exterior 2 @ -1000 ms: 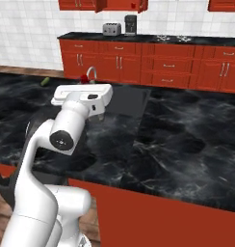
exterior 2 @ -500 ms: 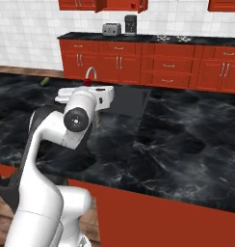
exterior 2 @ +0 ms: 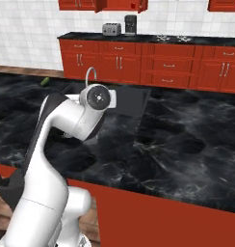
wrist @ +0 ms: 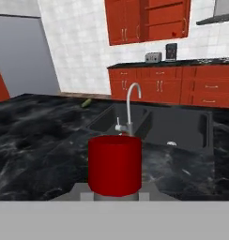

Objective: Open the cabinet directly in front. Then move the liquor and the mug to the dining counter with the candle on it.

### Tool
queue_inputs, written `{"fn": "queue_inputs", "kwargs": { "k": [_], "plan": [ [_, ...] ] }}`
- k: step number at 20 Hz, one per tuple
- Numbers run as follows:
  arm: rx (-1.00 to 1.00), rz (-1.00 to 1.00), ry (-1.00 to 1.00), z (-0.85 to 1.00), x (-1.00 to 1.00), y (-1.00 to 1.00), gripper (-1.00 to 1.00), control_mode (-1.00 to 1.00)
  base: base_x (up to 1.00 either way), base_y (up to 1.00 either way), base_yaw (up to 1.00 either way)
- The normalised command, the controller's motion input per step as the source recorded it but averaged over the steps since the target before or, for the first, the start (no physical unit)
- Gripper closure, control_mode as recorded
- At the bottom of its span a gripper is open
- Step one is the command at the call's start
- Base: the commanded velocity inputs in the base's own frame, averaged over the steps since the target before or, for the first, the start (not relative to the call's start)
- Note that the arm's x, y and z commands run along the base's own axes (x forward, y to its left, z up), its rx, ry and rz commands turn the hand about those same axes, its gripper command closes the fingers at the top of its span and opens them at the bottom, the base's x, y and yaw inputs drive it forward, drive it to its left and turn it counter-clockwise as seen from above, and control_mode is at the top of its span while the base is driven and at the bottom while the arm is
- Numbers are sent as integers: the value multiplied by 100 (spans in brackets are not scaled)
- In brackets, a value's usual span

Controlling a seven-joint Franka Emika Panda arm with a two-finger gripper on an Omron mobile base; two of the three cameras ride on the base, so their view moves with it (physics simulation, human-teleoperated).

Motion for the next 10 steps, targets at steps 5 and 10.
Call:
{"fn": "queue_inputs", "kwargs": {
  "k": [5, 10],
  "plan": [
    [-9, 8, 27, -53, 46, 30, 100, -100, 0, 0, 0],
    [-11, 7, 12, -66, 78, 29, 100, -100, 0, 0, 0]
  ]
}}
